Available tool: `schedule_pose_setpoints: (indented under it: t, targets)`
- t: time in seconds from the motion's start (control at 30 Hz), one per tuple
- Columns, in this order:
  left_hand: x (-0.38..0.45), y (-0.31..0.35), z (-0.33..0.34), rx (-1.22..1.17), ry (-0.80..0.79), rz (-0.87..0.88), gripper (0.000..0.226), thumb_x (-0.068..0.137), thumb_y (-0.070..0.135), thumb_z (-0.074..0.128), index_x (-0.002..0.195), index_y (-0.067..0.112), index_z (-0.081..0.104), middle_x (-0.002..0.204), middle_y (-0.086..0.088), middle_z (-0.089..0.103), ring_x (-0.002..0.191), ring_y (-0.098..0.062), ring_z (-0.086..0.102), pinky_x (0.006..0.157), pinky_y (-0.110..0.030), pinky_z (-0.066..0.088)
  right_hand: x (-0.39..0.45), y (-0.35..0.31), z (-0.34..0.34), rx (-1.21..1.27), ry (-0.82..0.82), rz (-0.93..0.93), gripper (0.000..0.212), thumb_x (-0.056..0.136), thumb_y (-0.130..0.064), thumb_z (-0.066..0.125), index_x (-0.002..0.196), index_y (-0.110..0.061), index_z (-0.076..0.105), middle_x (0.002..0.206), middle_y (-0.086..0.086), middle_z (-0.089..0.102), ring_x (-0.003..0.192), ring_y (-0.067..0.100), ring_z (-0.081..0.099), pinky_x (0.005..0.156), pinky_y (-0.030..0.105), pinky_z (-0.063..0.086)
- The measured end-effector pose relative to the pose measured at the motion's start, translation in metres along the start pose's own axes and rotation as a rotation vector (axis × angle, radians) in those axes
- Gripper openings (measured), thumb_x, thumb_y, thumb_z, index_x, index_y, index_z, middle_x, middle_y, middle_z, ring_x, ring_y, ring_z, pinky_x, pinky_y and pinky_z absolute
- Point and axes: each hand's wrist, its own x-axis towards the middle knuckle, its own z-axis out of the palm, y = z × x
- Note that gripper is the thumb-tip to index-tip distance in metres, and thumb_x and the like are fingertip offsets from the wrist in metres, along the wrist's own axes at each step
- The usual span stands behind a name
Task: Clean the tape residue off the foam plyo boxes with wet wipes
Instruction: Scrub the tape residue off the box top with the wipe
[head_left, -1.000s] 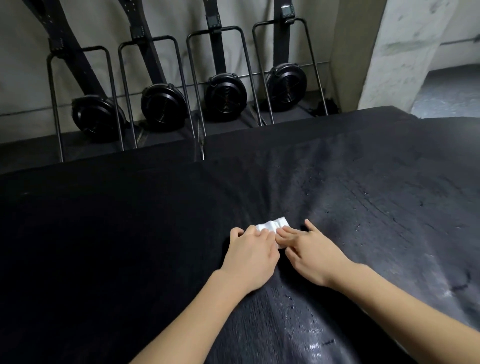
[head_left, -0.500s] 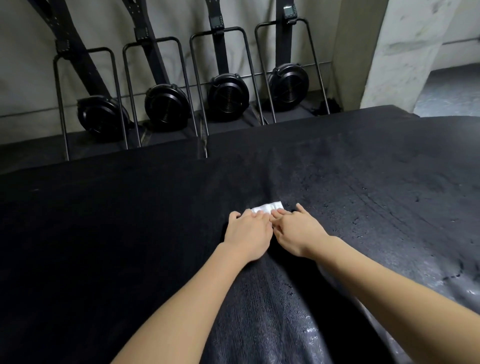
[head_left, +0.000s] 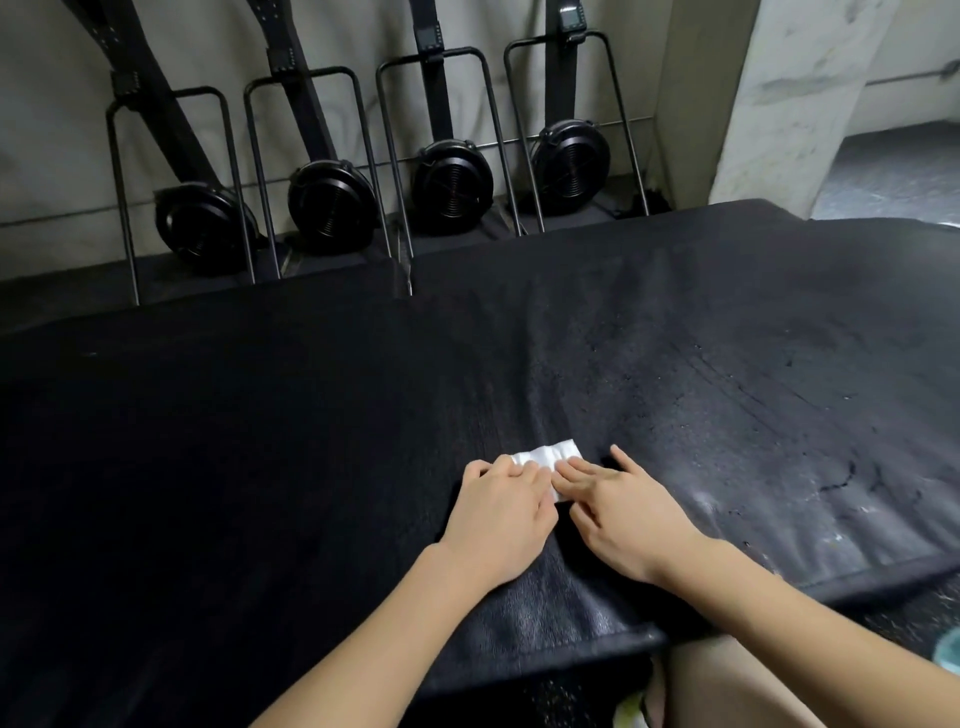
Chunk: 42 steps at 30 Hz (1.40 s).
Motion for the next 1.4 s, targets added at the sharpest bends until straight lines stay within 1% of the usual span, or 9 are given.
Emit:
schedule_pose_setpoints:
  t: [0.13, 0.3, 0.53, 0.67, 0.83, 0.93, 1.03, 1.23, 1.4]
  targets:
    - [-0.006, 0.008, -0.005, 0.013, -0.04, -0.019, 0.041, 0.096, 0.035, 0.029, 0.098, 0.021, 0.068, 0.087, 0.01, 0.066, 0.084, -0.016, 0.057, 0.079, -0.039, 0.047, -0.006, -0.001, 0.001, -0.013, -0.028, 0.015, 0.051, 0.104, -0.025, 0.031, 0.155, -0.031, 0.036, 0.155, -0.016, 0.041, 0.148, -0.001, 0.024, 0.125, 0.04, -0.001]
    - [0.025, -0.003, -0.016, 0.038, -0.197, -0.055, 0.074, 0.087, 0.042, -0.003, 0.116, 0.02, 0.061, 0.105, 0.007, 0.063, 0.095, -0.02, 0.053, 0.089, -0.04, 0.039, 0.031, 0.008, 0.002, -0.044, -0.023, 0.029, 0.05, 0.104, -0.026, 0.028, 0.153, -0.03, 0.038, 0.153, -0.011, 0.043, 0.141, 0.006, 0.04, 0.124, 0.043, 0.005]
    - [0.006, 0.012, -0.014, 0.05, -0.097, -0.085, 0.049, 0.093, 0.035, 0.015, 0.094, 0.021, 0.062, 0.088, 0.007, 0.062, 0.086, -0.019, 0.055, 0.079, -0.039, 0.041, 0.012, 0.004, 0.006, -0.055, 0.021, 0.0, 0.051, 0.103, -0.024, 0.027, 0.151, -0.028, 0.042, 0.148, -0.01, 0.048, 0.138, 0.007, 0.042, 0.124, 0.042, 0.004]
    - [-0.036, 0.033, -0.021, -0.053, -0.103, 0.007, 0.044, 0.097, 0.036, 0.023, 0.109, 0.021, 0.063, 0.103, 0.009, 0.064, 0.099, -0.015, 0.055, 0.092, -0.042, 0.041, -0.041, 0.002, 0.015, 0.026, 0.046, -0.051, 0.061, 0.095, -0.031, 0.019, 0.15, -0.031, 0.044, 0.148, -0.017, 0.049, 0.145, -0.001, 0.031, 0.125, 0.036, -0.001]
    - [-0.051, 0.043, -0.015, -0.023, -0.081, 0.064, 0.038, 0.098, 0.034, 0.032, 0.109, 0.019, 0.065, 0.108, 0.009, 0.066, 0.1, -0.016, 0.056, 0.097, -0.045, 0.039, -0.068, -0.001, 0.035, -0.051, 0.172, -0.06, 0.056, 0.086, -0.032, 0.035, 0.132, -0.025, 0.066, 0.131, -0.016, 0.066, 0.127, 0.005, 0.058, 0.121, 0.035, 0.012]
    - [-0.039, 0.037, -0.014, 0.019, -0.065, 0.071, 0.038, 0.097, 0.033, 0.033, 0.106, 0.018, 0.066, 0.101, 0.008, 0.066, 0.095, -0.017, 0.058, 0.096, -0.047, 0.041, -0.052, -0.006, 0.021, -0.033, 0.078, -0.043, 0.07, 0.089, -0.037, 0.013, 0.15, -0.028, 0.046, 0.147, -0.019, 0.051, 0.145, 0.002, 0.036, 0.125, 0.037, -0.002]
    - [-0.019, 0.024, -0.009, 0.046, -0.051, 0.008, 0.039, 0.095, 0.035, 0.03, 0.104, 0.021, 0.066, 0.096, 0.01, 0.064, 0.091, -0.017, 0.059, 0.091, -0.044, 0.042, -0.024, -0.005, 0.008, -0.014, 0.004, 0.003, 0.056, 0.102, -0.028, 0.024, 0.157, -0.028, 0.032, 0.16, -0.018, 0.034, 0.151, 0.0, 0.019, 0.126, 0.041, -0.003]
    - [-0.01, 0.025, -0.006, 0.05, -0.049, -0.07, 0.045, 0.092, 0.035, 0.03, 0.106, 0.022, 0.071, 0.099, 0.01, 0.07, 0.091, -0.016, 0.061, 0.086, -0.043, 0.047, -0.018, -0.004, 0.012, -0.003, 0.037, 0.025, 0.053, 0.103, -0.022, 0.03, 0.156, -0.021, 0.032, 0.157, -0.011, 0.037, 0.15, 0.007, 0.023, 0.125, 0.042, 0.0]
    - [-0.053, 0.049, -0.017, -0.056, -0.016, -0.009, 0.045, 0.095, 0.035, 0.03, 0.119, 0.023, 0.066, 0.106, 0.012, 0.067, 0.102, -0.012, 0.06, 0.096, -0.043, 0.043, -0.071, -0.012, 0.022, 0.05, 0.114, -0.033, 0.053, 0.1, -0.022, 0.034, 0.153, -0.023, 0.04, 0.15, -0.014, 0.045, 0.145, 0.005, 0.032, 0.12, 0.032, -0.008]
